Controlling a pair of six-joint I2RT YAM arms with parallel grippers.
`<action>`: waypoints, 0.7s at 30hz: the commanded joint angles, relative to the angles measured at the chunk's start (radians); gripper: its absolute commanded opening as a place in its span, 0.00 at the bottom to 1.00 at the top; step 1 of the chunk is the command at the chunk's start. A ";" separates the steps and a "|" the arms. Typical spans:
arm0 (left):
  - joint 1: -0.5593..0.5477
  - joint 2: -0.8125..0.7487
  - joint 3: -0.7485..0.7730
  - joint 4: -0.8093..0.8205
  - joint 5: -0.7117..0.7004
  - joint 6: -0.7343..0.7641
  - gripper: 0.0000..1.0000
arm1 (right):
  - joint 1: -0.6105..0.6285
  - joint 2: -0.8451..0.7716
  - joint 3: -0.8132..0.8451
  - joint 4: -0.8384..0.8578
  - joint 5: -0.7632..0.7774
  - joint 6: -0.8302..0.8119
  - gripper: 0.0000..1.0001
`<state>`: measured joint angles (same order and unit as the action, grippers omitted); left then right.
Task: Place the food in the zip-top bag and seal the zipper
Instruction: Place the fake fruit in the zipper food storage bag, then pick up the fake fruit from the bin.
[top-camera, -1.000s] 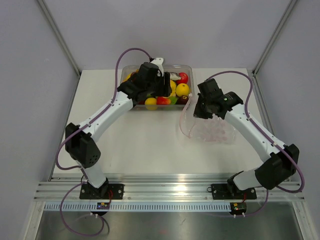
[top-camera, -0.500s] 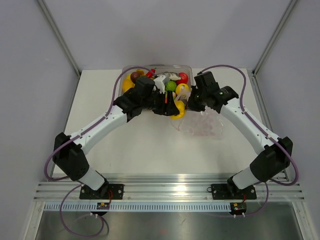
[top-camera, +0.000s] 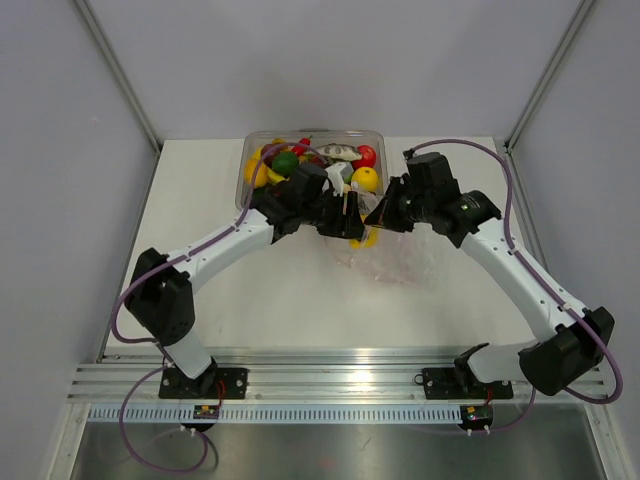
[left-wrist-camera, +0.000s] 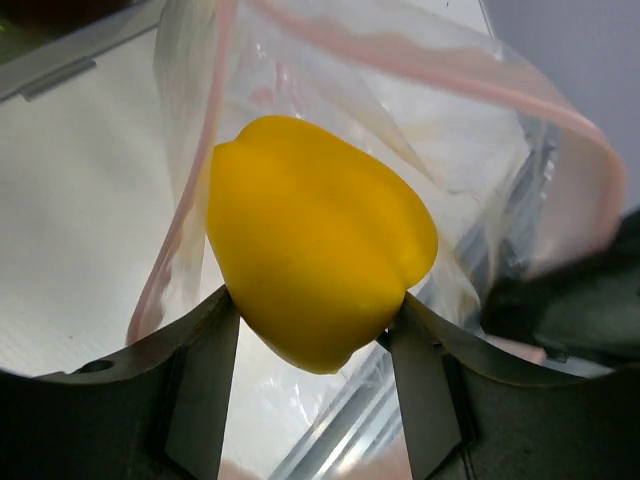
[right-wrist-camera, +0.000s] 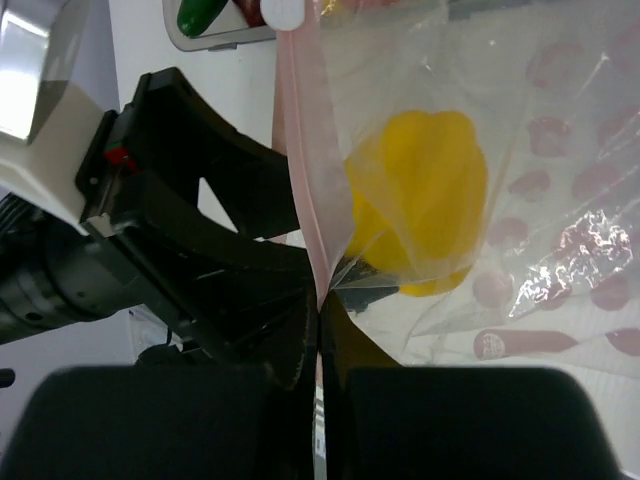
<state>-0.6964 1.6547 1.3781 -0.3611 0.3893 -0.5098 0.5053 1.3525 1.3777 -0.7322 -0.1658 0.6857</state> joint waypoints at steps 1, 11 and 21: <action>-0.018 0.008 0.027 0.064 0.014 -0.015 0.40 | 0.010 -0.065 -0.037 0.068 -0.100 0.048 0.00; -0.057 0.028 0.171 -0.116 0.026 0.108 0.90 | 0.010 -0.121 -0.092 0.014 0.015 0.095 0.00; -0.049 -0.212 0.088 -0.276 0.015 0.293 0.90 | 0.009 -0.159 -0.138 0.002 0.106 0.120 0.00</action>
<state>-0.7429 1.5738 1.4723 -0.6106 0.3645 -0.3096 0.5087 1.2297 1.2327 -0.7467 -0.1303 0.7902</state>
